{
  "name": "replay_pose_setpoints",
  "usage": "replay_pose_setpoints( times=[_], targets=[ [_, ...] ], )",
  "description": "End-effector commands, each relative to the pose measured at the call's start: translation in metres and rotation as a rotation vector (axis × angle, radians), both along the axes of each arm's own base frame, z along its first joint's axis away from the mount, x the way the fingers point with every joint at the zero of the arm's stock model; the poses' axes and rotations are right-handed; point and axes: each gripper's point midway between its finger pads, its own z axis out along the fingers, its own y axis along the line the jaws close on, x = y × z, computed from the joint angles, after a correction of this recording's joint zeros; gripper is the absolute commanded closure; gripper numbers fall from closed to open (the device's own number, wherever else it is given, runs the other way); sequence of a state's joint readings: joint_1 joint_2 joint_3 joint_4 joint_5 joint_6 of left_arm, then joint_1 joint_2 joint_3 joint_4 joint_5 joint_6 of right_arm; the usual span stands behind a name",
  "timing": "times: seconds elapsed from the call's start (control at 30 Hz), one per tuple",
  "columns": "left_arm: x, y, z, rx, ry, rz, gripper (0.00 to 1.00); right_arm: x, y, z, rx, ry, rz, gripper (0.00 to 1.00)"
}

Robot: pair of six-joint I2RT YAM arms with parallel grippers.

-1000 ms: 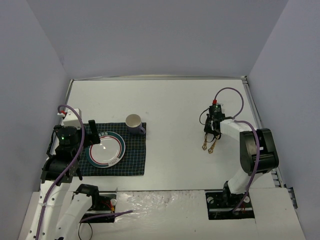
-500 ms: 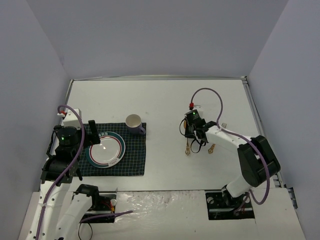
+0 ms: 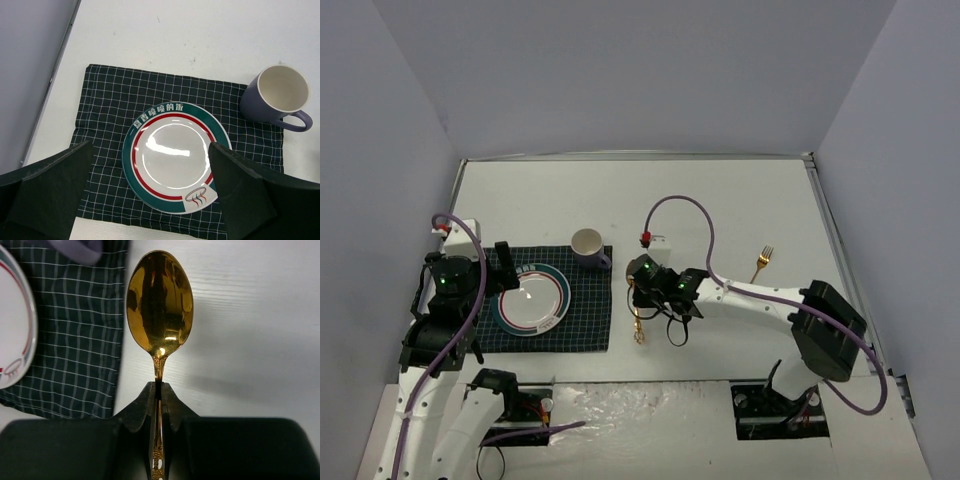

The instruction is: Set the dinner table for one person

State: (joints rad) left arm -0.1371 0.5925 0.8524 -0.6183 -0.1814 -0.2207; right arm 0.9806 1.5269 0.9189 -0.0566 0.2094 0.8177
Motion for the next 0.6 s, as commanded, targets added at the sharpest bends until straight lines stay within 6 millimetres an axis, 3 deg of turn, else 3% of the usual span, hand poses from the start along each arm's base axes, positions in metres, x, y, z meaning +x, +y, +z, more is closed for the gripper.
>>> replay_pose_setpoints(
  times=[0.0, 0.2, 0.57],
  targets=[
    [0.005, 0.003, 0.012, -0.013, -0.049, 0.024, 0.03, -0.002, 0.049, 0.013, 0.074, -0.009, -0.023, 1.0],
    [0.004, 0.003, 0.013, -0.017, -0.058, 0.025, 0.03, -0.01, 0.097, 0.007, 0.089, 0.011, 0.016, 1.0],
    [0.001, 0.003, 0.016, -0.021, -0.07, 0.024, 0.03, 0.003, 0.13, -0.006, 0.118, 0.036, -0.042, 1.0]
  ],
)
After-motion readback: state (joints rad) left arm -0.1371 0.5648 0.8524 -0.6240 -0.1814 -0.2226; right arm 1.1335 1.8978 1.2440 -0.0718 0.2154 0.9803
